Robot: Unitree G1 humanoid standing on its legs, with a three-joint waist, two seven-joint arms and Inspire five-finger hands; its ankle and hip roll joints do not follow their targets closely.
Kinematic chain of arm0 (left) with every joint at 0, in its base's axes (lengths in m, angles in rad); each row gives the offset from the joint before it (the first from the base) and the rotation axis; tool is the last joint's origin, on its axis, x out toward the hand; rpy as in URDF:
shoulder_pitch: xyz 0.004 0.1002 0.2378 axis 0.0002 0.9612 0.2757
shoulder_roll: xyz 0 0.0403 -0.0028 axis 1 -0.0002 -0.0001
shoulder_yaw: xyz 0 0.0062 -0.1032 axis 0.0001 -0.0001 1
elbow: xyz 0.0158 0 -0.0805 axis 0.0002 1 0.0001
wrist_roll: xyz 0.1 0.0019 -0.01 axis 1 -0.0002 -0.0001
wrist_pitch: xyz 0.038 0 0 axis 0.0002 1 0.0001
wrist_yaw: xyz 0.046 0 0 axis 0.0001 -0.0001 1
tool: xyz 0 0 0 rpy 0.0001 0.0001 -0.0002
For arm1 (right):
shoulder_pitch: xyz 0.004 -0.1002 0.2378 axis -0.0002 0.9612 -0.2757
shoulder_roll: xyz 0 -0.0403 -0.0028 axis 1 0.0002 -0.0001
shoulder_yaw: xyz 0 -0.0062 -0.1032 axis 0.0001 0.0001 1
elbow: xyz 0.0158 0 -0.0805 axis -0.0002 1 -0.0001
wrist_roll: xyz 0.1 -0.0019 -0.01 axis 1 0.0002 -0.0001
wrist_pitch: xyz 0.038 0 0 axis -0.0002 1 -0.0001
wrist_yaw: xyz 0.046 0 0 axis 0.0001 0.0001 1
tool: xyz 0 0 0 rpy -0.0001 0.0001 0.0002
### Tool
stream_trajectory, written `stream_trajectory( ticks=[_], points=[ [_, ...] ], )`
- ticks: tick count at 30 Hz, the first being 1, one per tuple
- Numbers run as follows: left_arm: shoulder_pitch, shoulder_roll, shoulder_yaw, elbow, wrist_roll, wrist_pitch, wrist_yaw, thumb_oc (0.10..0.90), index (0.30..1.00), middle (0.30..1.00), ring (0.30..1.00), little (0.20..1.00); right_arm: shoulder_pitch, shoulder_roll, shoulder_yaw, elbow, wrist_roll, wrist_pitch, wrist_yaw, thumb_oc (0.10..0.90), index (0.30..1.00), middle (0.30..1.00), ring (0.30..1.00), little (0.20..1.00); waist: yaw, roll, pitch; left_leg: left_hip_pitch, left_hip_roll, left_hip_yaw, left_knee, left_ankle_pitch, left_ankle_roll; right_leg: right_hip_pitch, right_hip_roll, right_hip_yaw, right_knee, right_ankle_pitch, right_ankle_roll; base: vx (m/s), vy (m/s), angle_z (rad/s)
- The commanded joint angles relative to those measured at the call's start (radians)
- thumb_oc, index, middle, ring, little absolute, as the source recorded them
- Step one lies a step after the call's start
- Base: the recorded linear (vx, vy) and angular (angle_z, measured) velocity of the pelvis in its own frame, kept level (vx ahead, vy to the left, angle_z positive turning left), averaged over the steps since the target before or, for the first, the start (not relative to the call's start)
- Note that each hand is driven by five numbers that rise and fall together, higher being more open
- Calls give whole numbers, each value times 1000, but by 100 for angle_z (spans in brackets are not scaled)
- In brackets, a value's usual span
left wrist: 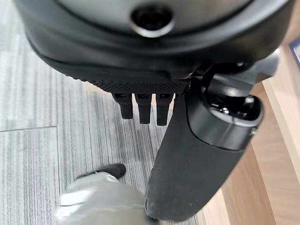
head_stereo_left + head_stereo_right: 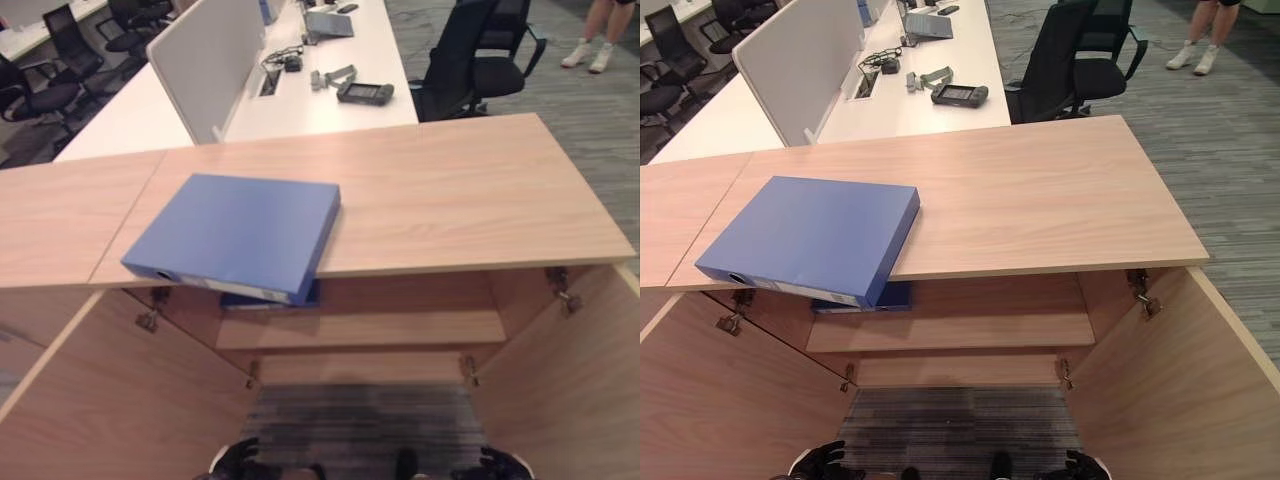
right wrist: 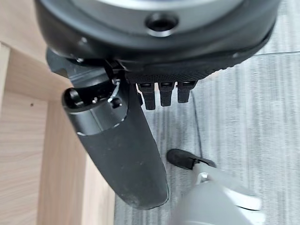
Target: Put the empty folder in the office cabinet
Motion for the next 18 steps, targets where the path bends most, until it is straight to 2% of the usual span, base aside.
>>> stream_trajectory(
  ticks=[1,2,3,6,7,9,13,14,15,17,18],
  points=[
    [-47,17,-27,-17,5,-25,-6,800,900,900,900,900,-50,-15,-14,5,7,-23,-1,800,900,900,900,900,29,-26,4,-29,10,6,128,-105,-15,16,-25,27,52,-96,54,-34,35,55],
    [-47,17,-27,-17,5,-25,-6,800,900,900,900,900,-50,-15,-14,5,7,-23,-1,800,900,900,900,900,28,-26,4,-31,10,5,132,-106,-15,16,-25,26,52,-97,54,-153,75,27],
    [-68,25,-40,-26,5,-26,-4,800,900,900,900,900,-60,-19,-16,1,16,-23,-6,800,900,900,900,900,21,-38,26,-53,0,-27,232,-101,-23,-3,-45,28,93,-100,36,-115,51,0],
    [-76,30,-50,-33,14,-27,-3,800,900,900,900,900,-55,-20,-17,1,17,-17,-1,800,900,900,900,900,6,-34,24,-27,7,-35,216,-111,-19,-23,-49,24,128,-106,33,-70,133,6],
    [-74,28,-49,-34,16,-27,-4,800,900,900,900,900,-55,-18,-17,-1,17,-16,0,800,900,900,900,900,3,-29,18,3,7,-22,179,-132,-16,-34,-48,24,136,-102,37,15,104,25],
    [-68,26,-45,-27,28,-27,-3,800,900,900,900,900,-49,-7,-27,4,15,-16,0,800,900,900,900,900,-9,-17,-15,58,-4,0,59,-176,4,-50,-53,29,124,-79,60,24,181,9],
    [-65,31,-43,-21,32,-26,-3,800,900,900,900,900,-43,6,-33,1,21,-15,-1,800,900,900,900,900,-10,-18,-22,79,-21,7,3,-170,26,-67,-68,40,133,-58,79,-32,165,-10],
    [-67,40,-37,-20,28,-28,0,800,900,900,900,900,-50,19,-30,-3,20,-15,0,800,900,900,900,900,-7,-19,-13,95,-28,23,-35,-165,42,-106,-78,36,186,-45,92,-59,163,3],
    [-67,40,-37,-20,28,-28,0,800,900,900,900,900,-50,19,-30,-3,20,-15,-1,800,900,900,900,900,-6,-19,-13,96,-29,25,-37,-163,42,-109,-79,38,189,-47,93,-93,152,-1],
    [-72,50,-27,-20,23,-25,1,800,900,900,900,900,-63,30,-24,-11,20,-14,-1,800,900,900,900,900,-2,-19,1,99,-32,40,-63,-151,55,-161,-83,40,264,-43,125,-149,126,-8],
    [-77,59,-21,-16,17,-27,5,800,900,900,900,900,-74,42,-21,-17,25,-14,1,800,900,900,900,900,-5,-16,16,95,-37,41,-70,-140,67,-195,-86,49,334,-39,156,-221,158,-23]
  ],
)
